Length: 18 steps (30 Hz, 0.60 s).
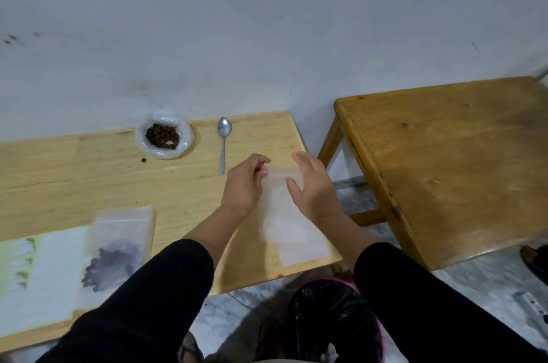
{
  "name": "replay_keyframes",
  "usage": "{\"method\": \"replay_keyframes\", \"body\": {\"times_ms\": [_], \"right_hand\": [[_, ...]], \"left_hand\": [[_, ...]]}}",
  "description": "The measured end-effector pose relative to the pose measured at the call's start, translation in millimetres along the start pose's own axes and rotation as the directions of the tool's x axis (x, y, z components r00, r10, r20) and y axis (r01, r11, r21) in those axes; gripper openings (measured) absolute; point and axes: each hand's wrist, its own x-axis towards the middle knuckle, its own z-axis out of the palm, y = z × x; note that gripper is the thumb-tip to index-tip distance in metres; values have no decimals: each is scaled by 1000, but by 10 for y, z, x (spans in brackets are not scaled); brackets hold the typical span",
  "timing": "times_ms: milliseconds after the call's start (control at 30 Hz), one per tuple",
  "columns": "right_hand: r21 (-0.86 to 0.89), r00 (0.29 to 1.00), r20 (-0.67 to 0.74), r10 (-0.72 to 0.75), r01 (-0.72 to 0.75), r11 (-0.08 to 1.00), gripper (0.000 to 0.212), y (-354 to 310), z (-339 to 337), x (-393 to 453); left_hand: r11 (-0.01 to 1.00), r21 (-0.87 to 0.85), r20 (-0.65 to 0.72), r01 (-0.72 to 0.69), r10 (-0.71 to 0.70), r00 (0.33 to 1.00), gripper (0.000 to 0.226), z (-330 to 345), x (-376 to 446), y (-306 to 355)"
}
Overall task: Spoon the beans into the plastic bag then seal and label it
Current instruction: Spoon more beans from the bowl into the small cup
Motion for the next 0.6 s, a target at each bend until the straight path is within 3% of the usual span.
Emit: {"method": "replay_keyframes", "body": {"times_ms": [100, 167, 300, 400, 600], "right_hand": [[-13, 994, 108, 15, -14, 1000, 28, -258, -157, 338], [17, 996, 82, 21, -22, 1000, 21, -473, -219, 495], [295, 983, 39, 181, -184, 938, 16, -962, -232, 732], [521, 948, 107, 300, -311, 795, 12, -1324, -140, 945], [761, 876, 371, 310, -477, 439, 13, -2000, 157, 1225]], "left_hand": [[998, 20, -74, -67, 68, 995, 23, -333, 178, 163], [995, 15, -141, -103, 104, 985, 23, -565, 287, 247], [992, 53, -337, -113, 124, 933, 29, -949, 405, 263], [998, 4, -366, -57, 54, 929, 36, -1206, 438, 211], [983, -181, -244, 35, -79, 967, 41, -1719, 518, -81]]}}
